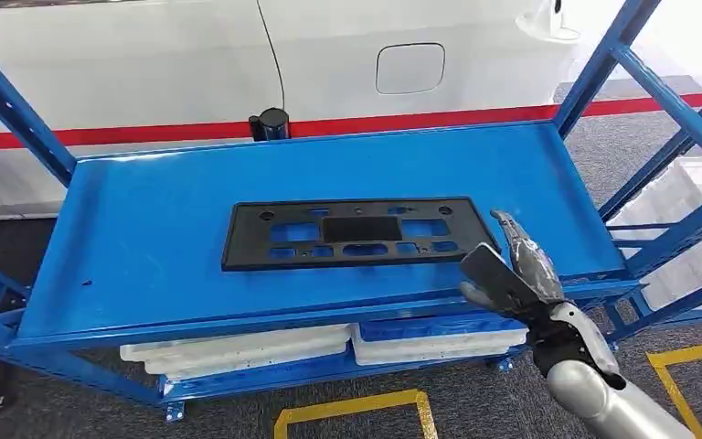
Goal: Take the parts from the cabinet and place them on the table.
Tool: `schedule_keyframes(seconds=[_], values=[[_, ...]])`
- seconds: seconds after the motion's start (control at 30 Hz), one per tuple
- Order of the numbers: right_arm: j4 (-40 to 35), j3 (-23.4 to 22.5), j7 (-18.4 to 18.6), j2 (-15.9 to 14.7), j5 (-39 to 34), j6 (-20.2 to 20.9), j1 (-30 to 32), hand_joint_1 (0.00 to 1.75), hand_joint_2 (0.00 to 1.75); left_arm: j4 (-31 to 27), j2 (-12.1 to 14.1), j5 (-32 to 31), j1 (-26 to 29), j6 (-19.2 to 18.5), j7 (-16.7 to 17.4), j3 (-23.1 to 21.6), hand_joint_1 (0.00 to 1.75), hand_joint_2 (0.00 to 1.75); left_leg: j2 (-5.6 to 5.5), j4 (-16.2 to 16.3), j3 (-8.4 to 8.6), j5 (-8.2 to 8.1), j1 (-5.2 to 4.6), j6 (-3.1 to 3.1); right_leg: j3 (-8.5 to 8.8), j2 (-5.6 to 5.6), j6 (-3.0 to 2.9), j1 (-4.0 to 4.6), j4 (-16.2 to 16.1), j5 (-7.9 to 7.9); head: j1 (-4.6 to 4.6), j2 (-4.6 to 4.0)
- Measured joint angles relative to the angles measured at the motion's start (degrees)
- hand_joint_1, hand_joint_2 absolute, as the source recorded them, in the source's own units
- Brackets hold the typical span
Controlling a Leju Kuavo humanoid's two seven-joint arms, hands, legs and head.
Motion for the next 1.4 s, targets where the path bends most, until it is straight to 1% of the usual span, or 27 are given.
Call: schedule_keyframes(seconds=[0.07,0.13,0.17,0.2,0.27,0.33,0.47,0.57,0.77,0.83,0.87,0.93,1.3,1.4], values=[[-0.35,0.42,0.33,0.00,2.64,0.88,-0.22,0.00,1.75,0.00,-0.02,0.00,0.00,-0.11,0.06,-0.09,0.00,0.00,0.00,0.00,0.00,0.00,0.00,0.00,0.00,0.00,0.00,0.00,0.01,0.00,0.00,0.00],[-0.96,1.15,2.44,-0.19,11.76,3.66,-0.85,0.00,1.75,0.00,-0.02,-0.11,0.00,-0.28,0.22,-0.28,0.00,0.00,0.02,0.00,0.00,0.00,-0.01,0.00,0.00,0.00,0.00,-0.01,0.01,0.00,0.00,0.00],[-1.37,1.59,3.69,-0.50,18.16,5.61,-1.40,0.00,1.75,0.00,-0.04,-0.18,0.00,-0.37,0.26,-0.41,0.00,0.00,0.04,0.00,0.00,0.00,-0.01,0.00,0.00,0.01,0.00,-0.01,0.01,0.00,0.00,0.00],[-1.62,1.80,4.24,-0.68,20.18,6.59,-1.77,0.00,1.75,0.00,-0.04,-0.18,0.00,-0.42,0.28,-0.44,0.00,0.00,0.04,0.00,0.00,0.00,-0.01,0.00,0.00,0.01,0.00,-0.01,0.01,0.00,-0.02,0.00],[-2.43,2.52,5.29,-1.14,26.64,9.21,-2.78,0.00,1.75,0.00,-0.07,-0.17,0.00,-0.44,0.39,-0.46,0.00,0.00,0.08,0.00,0.00,0.00,0.00,0.00,0.00,0.02,0.00,-0.01,0.01,0.00,0.02,0.00],[-3.30,3.98,5.57,-1.49,33.26,13.19,-4.48,0.00,1.75,0.00,-0.15,-0.15,0.00,-0.44,0.46,-0.46,0.00,0.00,0.14,0.00,0.01,0.00,0.00,0.00,0.00,0.04,0.00,-0.01,0.02,0.01,0.02,0.00],[-4.09,6.93,4.53,-1.86,39.58,18.44,-7.74,0.00,1.75,0.00,-0.42,0.13,-0.01,-0.44,0.76,-0.46,0.00,0.00,0.20,0.00,0.02,0.00,0.00,0.00,0.00,0.05,0.00,-0.01,0.03,0.01,0.00,0.00],[-4.11,8.94,3.61,-1.81,41.21,20.40,-9.99,0.00,1.75,0.00,-0.70,0.35,-0.01,-0.44,0.79,-0.46,0.00,0.00,0.27,0.00,0.02,0.00,0.01,0.00,0.00,0.09,0.00,-0.01,0.04,0.01,0.00,0.00],[-4.00,12.18,2.99,-1.53,41.44,21.36,-12.34,0.00,1.75,0.04,-1.14,0.61,-0.02,-0.42,0.96,-0.46,0.00,0.00,0.28,0.00,0.02,0.00,0.01,0.00,-0.01,0.11,0.00,-0.01,0.04,0.01,0.00,0.00],[-3.46,13.57,1.21,-1.29,40.90,21.90,-13.29,0.00,1.75,0.15,-1.27,0.63,-0.03,-0.42,1.33,-0.46,0.00,0.00,0.33,-0.01,0.01,0.00,0.01,0.00,-0.01,0.14,0.00,-0.02,0.05,0.01,0.07,0.00],[-2.82,14.29,0.33,-1.14,40.83,21.73,-13.91,0.00,1.75,0.20,-1.31,0.66,-0.07,-0.42,1.33,-0.46,0.00,0.00,0.36,-0.01,0.02,0.00,0.01,0.00,-0.01,0.14,0.00,-0.02,0.04,0.01,0.02,0.00],[-1.73,15.56,-0.22,-0.68,40.83,21.27,-14.74,0.00,1.75,0.26,-1.33,0.77,-0.10,-0.42,1.29,-0.46,0.00,0.00,0.36,-0.01,0.02,0.00,0.01,0.00,-0.01,0.13,0.00,-0.02,0.04,0.01,0.04,0.00],[2.34,19.80,-0.44,0.98,38.97,19.78,-16.53,0.00,1.75,0.52,-1.44,0.85,-0.13,-0.33,1.35,-0.46,0.00,0.00,0.37,-0.01,0.02,0.00,0.01,0.00,-0.01,0.14,0.00,-0.01,0.05,0.01,0.02,0.00],[3.28,20.46,-0.44,1.38,37.42,18.53,-16.68,0.00,1.75,0.55,-1.44,0.94,-0.14,-0.33,1.48,-0.46,0.00,0.00,0.36,-0.01,0.02,0.00,0.01,0.00,-0.01,0.14,0.00,-0.01,0.05,0.01,0.02,0.00]])
